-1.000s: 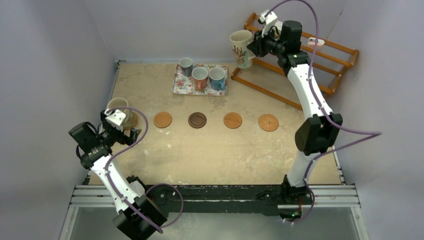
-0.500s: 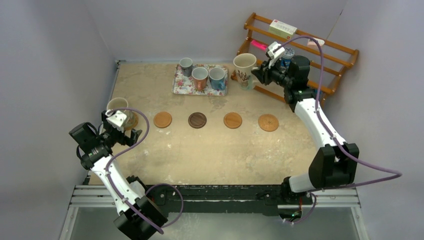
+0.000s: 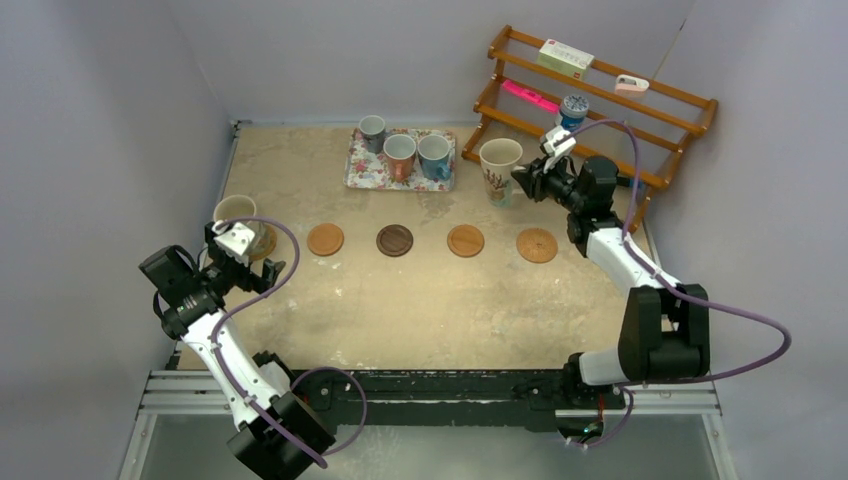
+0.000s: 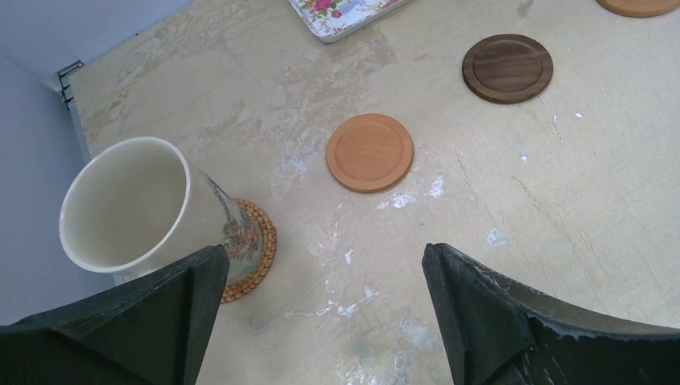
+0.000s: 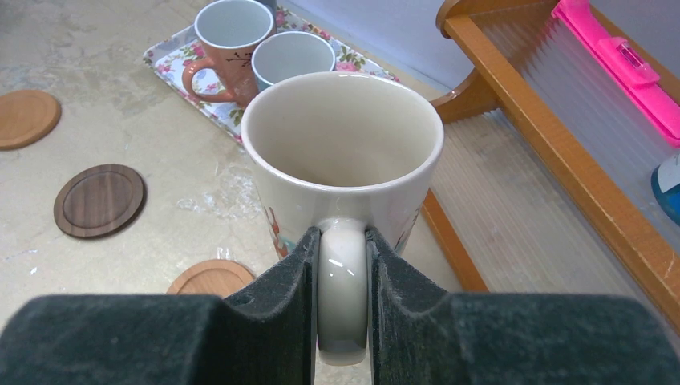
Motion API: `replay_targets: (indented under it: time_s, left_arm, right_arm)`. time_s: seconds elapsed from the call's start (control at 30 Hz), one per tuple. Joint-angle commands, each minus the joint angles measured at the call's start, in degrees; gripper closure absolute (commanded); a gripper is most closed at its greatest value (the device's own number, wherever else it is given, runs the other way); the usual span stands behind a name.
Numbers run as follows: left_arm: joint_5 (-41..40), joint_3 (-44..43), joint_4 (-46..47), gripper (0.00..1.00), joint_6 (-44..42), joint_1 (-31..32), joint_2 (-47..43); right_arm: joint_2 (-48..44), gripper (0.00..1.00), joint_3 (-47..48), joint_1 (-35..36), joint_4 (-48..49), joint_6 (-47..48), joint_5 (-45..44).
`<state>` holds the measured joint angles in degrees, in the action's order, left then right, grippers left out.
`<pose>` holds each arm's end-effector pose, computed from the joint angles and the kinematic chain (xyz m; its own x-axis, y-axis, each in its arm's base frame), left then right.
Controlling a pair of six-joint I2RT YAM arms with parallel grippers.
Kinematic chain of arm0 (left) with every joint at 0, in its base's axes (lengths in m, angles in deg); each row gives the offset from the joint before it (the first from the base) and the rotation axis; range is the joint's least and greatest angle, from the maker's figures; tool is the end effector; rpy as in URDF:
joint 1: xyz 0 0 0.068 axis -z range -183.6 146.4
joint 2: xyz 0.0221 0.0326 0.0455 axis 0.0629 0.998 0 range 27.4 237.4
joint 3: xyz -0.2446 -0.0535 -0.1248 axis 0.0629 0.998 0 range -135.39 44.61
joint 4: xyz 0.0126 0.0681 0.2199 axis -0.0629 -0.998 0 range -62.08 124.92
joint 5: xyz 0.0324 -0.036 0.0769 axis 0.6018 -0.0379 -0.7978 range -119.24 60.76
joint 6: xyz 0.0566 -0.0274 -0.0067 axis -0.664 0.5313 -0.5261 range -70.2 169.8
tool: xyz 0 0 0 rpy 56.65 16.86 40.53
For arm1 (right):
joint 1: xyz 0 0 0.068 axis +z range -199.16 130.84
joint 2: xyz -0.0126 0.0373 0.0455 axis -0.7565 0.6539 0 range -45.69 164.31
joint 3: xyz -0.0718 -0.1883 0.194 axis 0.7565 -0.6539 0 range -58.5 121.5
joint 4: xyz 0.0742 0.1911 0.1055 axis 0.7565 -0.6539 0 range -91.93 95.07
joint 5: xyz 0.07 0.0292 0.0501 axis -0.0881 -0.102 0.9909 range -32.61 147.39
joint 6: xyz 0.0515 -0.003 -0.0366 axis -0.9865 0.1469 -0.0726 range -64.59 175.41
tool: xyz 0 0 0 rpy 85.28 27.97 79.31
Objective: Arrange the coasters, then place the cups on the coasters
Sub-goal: Place the cup at the center of the board.
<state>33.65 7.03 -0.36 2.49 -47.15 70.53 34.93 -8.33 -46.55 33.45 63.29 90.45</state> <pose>0.1105 0.0453 0.2754 -0.1934 0.2783 -0.9408 0.4665 0.8697 0.1613 0.3018 0.0404 0.3214 0.0443 -0.1129 -0.9926 -0.5822 0.8045 -0.1175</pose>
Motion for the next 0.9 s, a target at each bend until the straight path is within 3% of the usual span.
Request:
replay_targets:
  time_s: [0.0,0.53,0.77,0.8,0.87]
  left_arm:
    - [3.2,0.3,0.0,0.0,-2.0,-0.5,0.1]
    - [4.0,0.3,-1.0,0.0,-3.4,-0.5,1.2]
    - [4.2,0.3,-1.2,0.0,-3.7,-0.5,1.4]
    - [4.2,0.3,-1.3,0.0,-3.8,-0.5,1.4]
    - [4.2,0.3,-1.4,0.0,-3.9,-0.5,1.4]
  right_arm:
    - [-0.5,1.0,-0.7,-0.1,18.2,-0.6,2.0]
    - [7.1,1.0,-8.1,-0.1,28.4,1.2,2.4]
    - [8.2,1.0,-8.6,-0.1,23.8,4.9,2.3]
    - [8.0,0.98,-8.4,-0.1,22.2,5.7,2.4]
    - [7.5,0.83,-7.9,-0.1,18.5,7.4,2.8]
